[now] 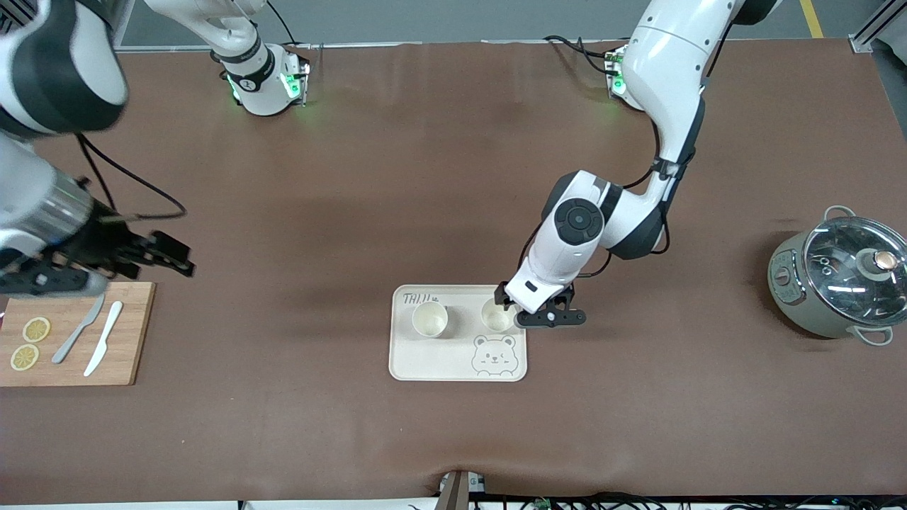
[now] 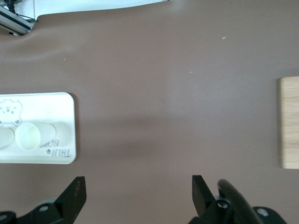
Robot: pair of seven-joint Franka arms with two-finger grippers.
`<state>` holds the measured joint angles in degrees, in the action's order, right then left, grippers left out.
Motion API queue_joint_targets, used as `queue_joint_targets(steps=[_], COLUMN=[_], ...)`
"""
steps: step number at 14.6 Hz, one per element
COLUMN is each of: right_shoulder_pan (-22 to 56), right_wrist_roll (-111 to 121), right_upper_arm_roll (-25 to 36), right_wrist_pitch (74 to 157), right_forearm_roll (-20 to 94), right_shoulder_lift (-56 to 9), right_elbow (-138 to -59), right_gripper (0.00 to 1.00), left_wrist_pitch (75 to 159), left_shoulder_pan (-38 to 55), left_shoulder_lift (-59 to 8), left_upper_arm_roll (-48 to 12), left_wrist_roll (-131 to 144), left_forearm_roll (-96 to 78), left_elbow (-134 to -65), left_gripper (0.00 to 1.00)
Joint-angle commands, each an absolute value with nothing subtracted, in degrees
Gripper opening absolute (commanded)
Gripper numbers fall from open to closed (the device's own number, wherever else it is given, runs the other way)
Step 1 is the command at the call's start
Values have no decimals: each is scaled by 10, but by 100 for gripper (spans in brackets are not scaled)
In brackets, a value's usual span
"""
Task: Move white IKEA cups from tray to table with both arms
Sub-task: 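Reach the left gripper to one cup while the right gripper approaches the other, then grasp the cups with the left gripper while the right gripper grasps its cup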
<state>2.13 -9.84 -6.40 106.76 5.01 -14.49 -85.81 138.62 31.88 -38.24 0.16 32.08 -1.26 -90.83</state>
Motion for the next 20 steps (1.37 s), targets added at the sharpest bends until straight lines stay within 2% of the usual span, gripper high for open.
queue_joint_targets(steps=[1,8,12,13,14,20], right_shoulder_pan=[61,128,173,185,197,234], right_wrist_roll=[-162,-249,-314,-317,-320,-376], right_upper_arm_roll=[-60,-59,-59,-59,-58,-59], right_wrist_pitch=[1080,1148,1166,1166,1167,1173], right_forearm_roll=[53,47,5,1,-1,2], right_shoulder_lift=[-165,-218,-258,-274,-292,-371], right_elbow=[-843,-843,-841,-836,-830,-780], right_gripper=[100,100,100,100,100,100], left_wrist_pitch=[1410,1426,1427,1429,1429,1429], left_shoulder_pan=[329,330,330,330,330,330], left_shoulder_lift=[-397,-418,-430,-432,-431,-432], left_upper_arm_roll=[8,10,10,9,9,10], left_wrist_roll=[338,337,343,348,359,359], left_forearm_roll=[4,4,3,-2,2,4], left_elbow=[-907,-906,-898,-898,-898,-891], left_gripper=[100,100,100,69,1,0])
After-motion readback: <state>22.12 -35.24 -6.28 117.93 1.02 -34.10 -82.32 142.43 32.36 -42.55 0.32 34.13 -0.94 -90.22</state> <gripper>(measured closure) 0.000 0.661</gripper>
